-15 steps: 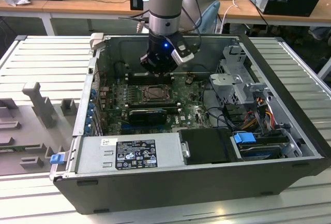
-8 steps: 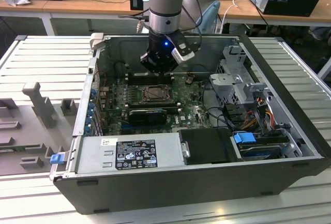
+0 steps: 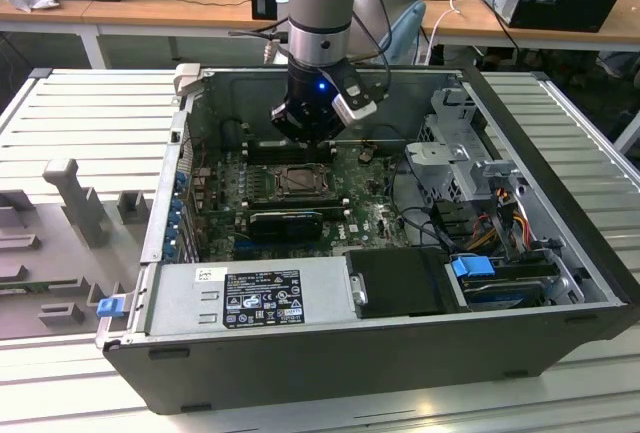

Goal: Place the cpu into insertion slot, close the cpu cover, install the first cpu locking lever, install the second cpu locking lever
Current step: 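Install the second cpu locking lever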

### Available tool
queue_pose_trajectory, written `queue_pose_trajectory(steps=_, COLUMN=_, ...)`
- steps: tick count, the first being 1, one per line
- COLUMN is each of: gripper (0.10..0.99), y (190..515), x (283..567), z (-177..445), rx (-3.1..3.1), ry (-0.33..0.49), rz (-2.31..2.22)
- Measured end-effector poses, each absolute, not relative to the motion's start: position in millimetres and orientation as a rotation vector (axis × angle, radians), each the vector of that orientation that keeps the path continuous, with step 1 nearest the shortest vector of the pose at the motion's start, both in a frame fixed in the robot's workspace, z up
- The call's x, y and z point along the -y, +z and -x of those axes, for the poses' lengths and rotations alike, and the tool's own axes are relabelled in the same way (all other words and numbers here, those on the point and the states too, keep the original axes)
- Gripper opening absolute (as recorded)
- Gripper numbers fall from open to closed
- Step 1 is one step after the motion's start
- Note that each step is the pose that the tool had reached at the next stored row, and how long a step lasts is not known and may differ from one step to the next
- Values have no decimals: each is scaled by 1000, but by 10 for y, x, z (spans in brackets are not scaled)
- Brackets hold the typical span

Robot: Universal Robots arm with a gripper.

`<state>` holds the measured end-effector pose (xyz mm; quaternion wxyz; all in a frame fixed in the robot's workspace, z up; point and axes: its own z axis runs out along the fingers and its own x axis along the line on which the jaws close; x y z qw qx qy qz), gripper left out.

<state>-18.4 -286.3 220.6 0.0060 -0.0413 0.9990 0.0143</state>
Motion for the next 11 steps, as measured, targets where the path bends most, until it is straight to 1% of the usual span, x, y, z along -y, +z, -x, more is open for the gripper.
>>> queue_pose_trajectory(steps=11, gripper=106, y=2205, x=2946, z=181, rx=-3127, ry=45, rz=129)
